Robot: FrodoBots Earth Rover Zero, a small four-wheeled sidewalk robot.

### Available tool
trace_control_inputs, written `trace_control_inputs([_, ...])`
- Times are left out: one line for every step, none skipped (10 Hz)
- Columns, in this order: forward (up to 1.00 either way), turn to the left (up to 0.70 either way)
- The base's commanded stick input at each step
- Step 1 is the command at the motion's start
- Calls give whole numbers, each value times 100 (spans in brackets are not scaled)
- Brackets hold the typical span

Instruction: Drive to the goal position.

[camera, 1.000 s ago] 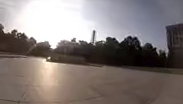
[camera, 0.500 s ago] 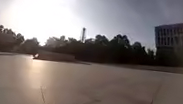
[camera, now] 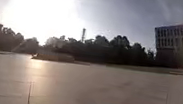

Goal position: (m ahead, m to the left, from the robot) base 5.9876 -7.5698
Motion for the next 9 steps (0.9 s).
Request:
trace_control_inputs([70,0])
trace_control_inputs([70,0])
trace_control_inputs([70,-3])
trace_control_inputs([70,-32])
trace_control_inputs([70,-35])
trace_control_inputs([70,-35])
trace_control_inputs([70,-35])
trace_control_inputs([70,-35])
trace_control_inputs([70,-35])
